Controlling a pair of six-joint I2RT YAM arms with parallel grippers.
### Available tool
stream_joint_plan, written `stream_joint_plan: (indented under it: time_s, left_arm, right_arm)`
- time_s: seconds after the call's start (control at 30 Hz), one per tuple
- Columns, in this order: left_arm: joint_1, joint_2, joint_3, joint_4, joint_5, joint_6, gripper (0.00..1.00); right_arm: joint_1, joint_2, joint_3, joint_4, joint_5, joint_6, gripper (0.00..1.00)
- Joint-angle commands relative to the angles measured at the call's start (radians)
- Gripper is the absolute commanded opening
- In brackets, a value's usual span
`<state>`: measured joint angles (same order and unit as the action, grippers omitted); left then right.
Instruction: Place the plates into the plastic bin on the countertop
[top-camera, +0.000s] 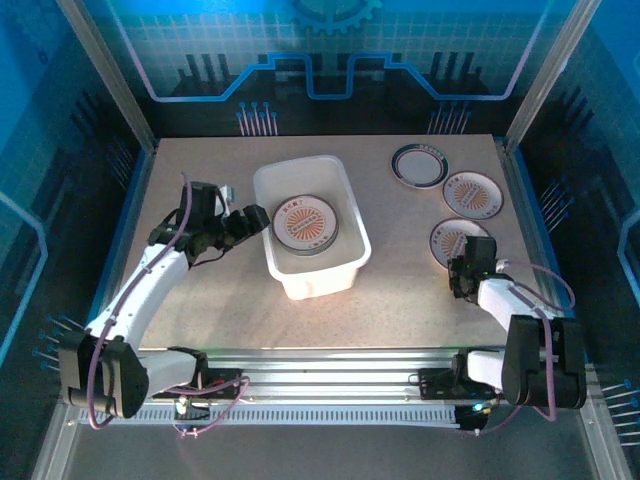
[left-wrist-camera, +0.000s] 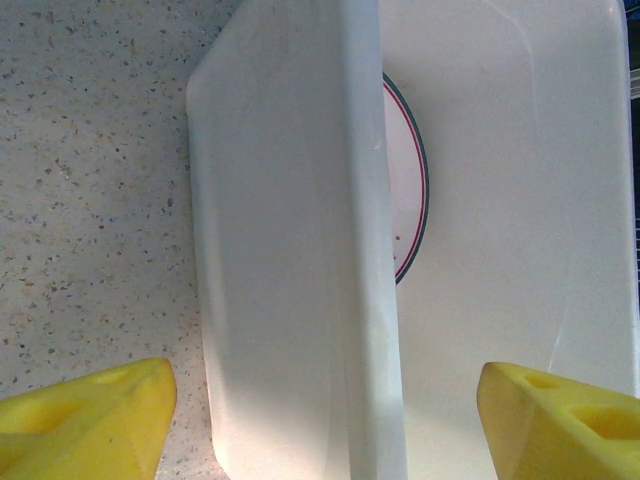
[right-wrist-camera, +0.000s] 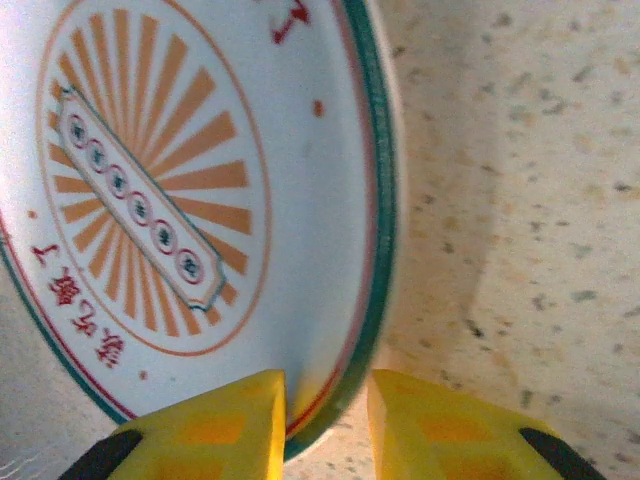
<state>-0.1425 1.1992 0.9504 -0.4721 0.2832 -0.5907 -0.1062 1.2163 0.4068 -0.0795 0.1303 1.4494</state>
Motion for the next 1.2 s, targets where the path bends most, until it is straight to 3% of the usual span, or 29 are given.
stream_joint_plan:
  time_s: [0.0,0.4,0.47,0.73,1.17]
  left_arm:
    - [-0.002,-0.030,-0.010,0.007,-0.012,-0.013,0.80]
    - [-0.002,-0.056,-0.027,0.018,-0.006,-0.012,0.80]
    - [-0.002,-0.061,-0.032,0.021,-0.004,-0.013,0.80]
    - [-0.002,-0.069,-0.045,0.027,-0.001,-0.006,0.80]
    - [0.003,-0.045,-0.043,0.026,-0.010,0.016,0.80]
  right_arm:
    - [-0.016,-0.046,-0.033,0.001,0.016,0.009,0.25]
    - [-0.012,-0.175,-0.078,-0.063,0.016,0.023,0.12]
    - [-0.009,-0.186,-0.085,-0.071,0.015,0.027,0.16]
    - [-0.019,-0.203,-0.096,-0.045,0.019,0.007,0.45]
    - [-0.026,-0.009,-0.066,0.159,-0.034,-0.020,0.49]
